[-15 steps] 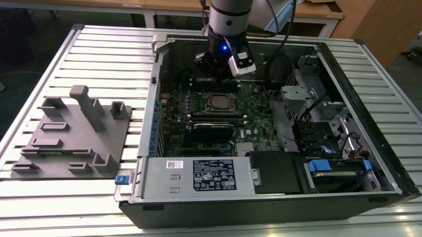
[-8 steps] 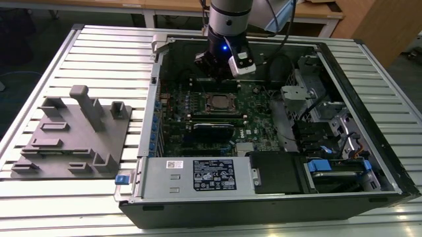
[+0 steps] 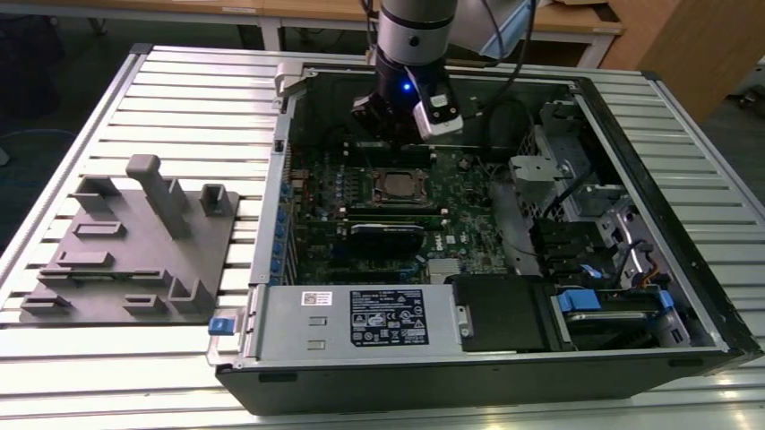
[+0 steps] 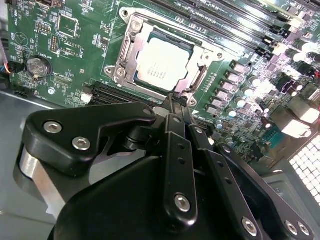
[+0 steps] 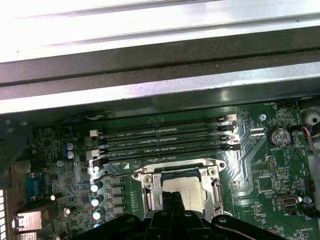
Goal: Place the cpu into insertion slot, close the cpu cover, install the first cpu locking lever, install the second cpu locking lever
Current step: 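Install the first cpu locking lever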
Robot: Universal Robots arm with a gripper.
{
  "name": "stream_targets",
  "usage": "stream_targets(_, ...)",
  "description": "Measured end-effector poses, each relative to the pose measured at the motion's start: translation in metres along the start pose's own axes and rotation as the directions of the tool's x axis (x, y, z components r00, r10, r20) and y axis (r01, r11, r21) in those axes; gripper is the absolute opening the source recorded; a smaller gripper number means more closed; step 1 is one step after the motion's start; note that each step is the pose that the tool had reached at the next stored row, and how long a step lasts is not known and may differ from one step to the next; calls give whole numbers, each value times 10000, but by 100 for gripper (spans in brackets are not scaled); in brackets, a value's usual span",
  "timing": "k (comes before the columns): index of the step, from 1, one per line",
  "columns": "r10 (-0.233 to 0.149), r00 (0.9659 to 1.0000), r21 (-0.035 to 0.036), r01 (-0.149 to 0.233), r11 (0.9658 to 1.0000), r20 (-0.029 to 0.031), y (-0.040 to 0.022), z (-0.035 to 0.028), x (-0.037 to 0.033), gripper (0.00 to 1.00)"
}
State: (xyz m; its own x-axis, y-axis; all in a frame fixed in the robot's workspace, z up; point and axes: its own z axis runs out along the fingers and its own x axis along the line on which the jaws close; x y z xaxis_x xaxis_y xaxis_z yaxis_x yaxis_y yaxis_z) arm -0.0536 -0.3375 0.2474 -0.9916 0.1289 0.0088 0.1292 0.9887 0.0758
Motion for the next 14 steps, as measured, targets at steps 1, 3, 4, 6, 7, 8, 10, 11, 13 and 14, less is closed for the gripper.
stream_targets(1,-119,9999,2,119,9999,-10,0,0,1,10)
stream_targets(3,-422,9991,4,422,9991,-32,0,0,1,10)
stream_targets(4,-578,9983,4,578,9983,-44,0,0,1,10)
stream_targets(6,-902,9959,5,902,9959,-68,0,0,1,10)
stream_targets(7,-1057,9944,5,1057,9944,-81,0,0,1,10)
stream_targets(8,-1215,9925,5,1215,9926,-92,0,1,1,10)
stream_targets(10,-1482,9889,5,1482,9890,-113,0,1,1,10)
stream_targets(11,-1525,9882,5,1525,9883,-115,0,1,1,10)
stream_targets(13,-1534,9881,5,1534,9882,-117,0,0,1,10)
stream_targets(14,-1535,9881,4,1536,9881,-117,0,1,1,10)
